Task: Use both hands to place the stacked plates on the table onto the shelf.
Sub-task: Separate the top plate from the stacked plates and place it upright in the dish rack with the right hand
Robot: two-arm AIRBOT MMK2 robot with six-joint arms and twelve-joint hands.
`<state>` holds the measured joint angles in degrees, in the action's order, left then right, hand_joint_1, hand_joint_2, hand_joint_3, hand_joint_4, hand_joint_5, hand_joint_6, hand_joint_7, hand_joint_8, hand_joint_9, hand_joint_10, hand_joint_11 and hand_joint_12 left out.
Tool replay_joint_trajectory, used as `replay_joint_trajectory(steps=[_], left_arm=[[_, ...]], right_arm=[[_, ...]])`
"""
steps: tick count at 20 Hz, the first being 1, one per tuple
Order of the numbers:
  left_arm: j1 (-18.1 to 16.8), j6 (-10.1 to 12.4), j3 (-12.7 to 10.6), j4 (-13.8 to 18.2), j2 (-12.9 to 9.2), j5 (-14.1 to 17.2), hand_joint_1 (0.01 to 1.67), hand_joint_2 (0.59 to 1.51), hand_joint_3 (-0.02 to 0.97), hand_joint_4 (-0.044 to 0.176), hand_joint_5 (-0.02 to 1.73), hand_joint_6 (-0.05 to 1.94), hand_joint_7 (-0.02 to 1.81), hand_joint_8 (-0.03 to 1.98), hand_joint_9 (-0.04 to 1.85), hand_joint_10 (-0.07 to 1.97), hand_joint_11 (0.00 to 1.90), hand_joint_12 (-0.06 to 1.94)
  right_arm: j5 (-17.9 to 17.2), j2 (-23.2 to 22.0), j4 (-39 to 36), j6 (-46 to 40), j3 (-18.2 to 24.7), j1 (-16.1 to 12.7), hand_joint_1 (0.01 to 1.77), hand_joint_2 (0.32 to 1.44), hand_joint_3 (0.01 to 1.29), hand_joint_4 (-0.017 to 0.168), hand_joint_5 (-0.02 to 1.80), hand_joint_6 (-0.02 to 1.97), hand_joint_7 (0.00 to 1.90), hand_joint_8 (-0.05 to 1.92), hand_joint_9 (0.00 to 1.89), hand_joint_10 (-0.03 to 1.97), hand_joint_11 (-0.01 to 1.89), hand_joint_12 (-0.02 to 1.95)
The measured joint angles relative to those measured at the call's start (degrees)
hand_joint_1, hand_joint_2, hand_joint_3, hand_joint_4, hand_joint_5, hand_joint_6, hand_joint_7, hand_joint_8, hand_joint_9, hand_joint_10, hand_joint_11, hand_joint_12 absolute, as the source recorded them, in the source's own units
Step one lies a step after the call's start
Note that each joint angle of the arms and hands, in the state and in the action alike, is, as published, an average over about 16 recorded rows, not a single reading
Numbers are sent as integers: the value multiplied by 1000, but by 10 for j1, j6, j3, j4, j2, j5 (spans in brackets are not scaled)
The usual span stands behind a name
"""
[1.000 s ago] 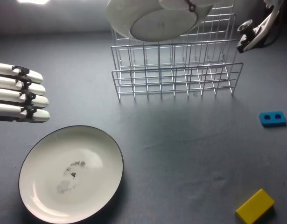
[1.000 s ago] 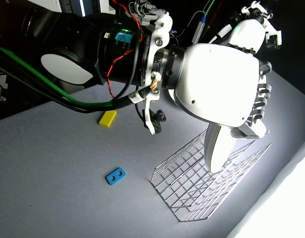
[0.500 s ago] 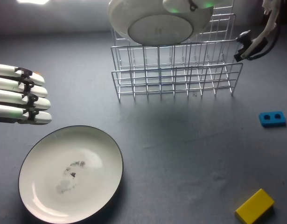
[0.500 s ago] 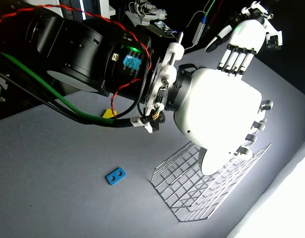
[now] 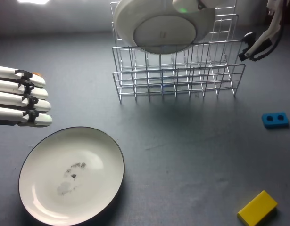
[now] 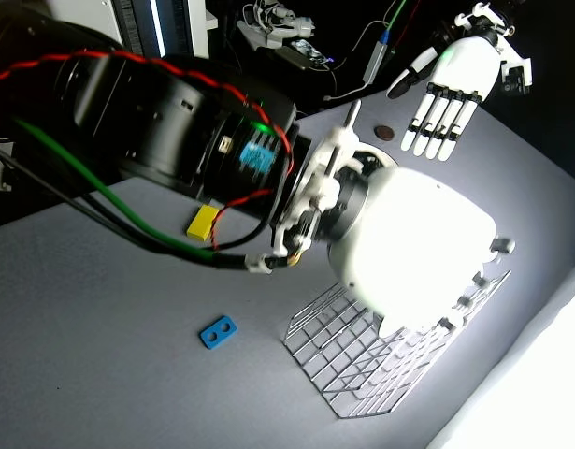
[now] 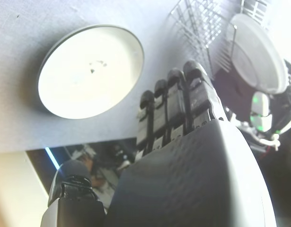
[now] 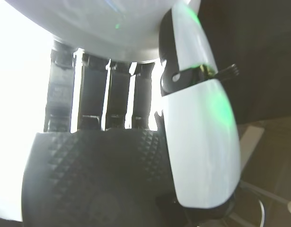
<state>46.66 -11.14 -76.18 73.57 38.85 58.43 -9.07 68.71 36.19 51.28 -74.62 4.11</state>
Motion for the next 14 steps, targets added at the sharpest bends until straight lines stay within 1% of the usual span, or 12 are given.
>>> replay_joint_trajectory(steps=[6, 10, 12, 14], left_arm=[[6, 0, 0, 5, 0, -1, 20, 1079, 18, 5, 182, 7, 178, 16, 152, 6, 17, 268], [16, 0, 0, 11, 0, 1, 21, 1079, 18, 5, 184, 7, 177, 16, 153, 6, 17, 255], [24, 0, 1, 14, 0, 2, 21, 1080, 18, 5, 182, 7, 176, 16, 150, 6, 17, 252], [32, 0, 3, 17, 1, 4, 21, 1081, 18, 5, 184, 7, 176, 16, 149, 6, 17, 254]], right_arm=[[4, 11, 10, 0, -25, 18, 1202, 1067, 16, -3, 894, 943, 1015, 995, 1166, 178, 647, 1301], [4, 17, 13, 0, -37, 29, 1201, 1074, 16, 0, 879, 962, 1001, 983, 1134, 186, 643, 1283], [5, 20, 14, -1, -42, 34, 1192, 1082, 16, 0, 869, 970, 993, 887, 1111, 171, 642, 1263], [5, 22, 14, -1, -45, 38, 1177, 1091, 16, -1, 859, 922, 985, 753, 1083, 151, 636, 1244]])
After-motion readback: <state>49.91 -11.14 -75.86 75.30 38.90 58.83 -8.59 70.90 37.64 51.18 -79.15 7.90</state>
